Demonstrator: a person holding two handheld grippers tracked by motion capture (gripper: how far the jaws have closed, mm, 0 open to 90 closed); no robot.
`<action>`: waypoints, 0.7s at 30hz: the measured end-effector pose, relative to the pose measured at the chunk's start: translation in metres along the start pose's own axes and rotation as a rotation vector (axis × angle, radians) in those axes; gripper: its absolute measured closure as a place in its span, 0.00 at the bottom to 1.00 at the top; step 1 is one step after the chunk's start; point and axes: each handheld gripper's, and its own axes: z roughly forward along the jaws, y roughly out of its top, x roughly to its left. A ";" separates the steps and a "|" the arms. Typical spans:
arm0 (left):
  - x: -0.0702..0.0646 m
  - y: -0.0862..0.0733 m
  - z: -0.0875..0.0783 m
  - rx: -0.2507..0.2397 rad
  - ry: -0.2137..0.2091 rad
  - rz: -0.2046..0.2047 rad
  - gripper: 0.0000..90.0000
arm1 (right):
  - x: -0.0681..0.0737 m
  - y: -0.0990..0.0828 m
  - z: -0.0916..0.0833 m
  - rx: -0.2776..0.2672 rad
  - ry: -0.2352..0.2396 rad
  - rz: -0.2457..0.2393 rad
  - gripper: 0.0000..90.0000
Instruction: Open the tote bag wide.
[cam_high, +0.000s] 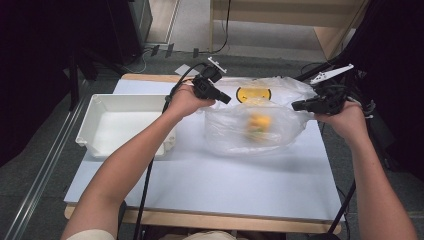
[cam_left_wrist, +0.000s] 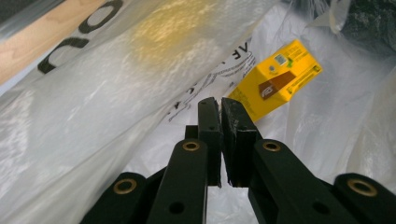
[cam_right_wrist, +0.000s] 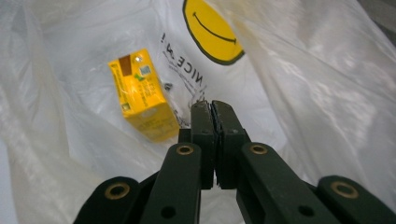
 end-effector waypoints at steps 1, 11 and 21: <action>0.002 -0.002 0.001 0.004 0.007 -0.006 0.97 | 0.000 -0.002 0.000 0.009 -0.006 0.007 0.99; 0.009 -0.015 0.006 0.001 0.010 -0.043 0.96 | -0.005 -0.024 0.007 0.020 -0.032 0.039 0.99; 0.007 -0.024 0.021 -0.044 -0.029 -0.092 0.96 | -0.002 -0.037 0.022 -0.009 -0.008 0.065 0.99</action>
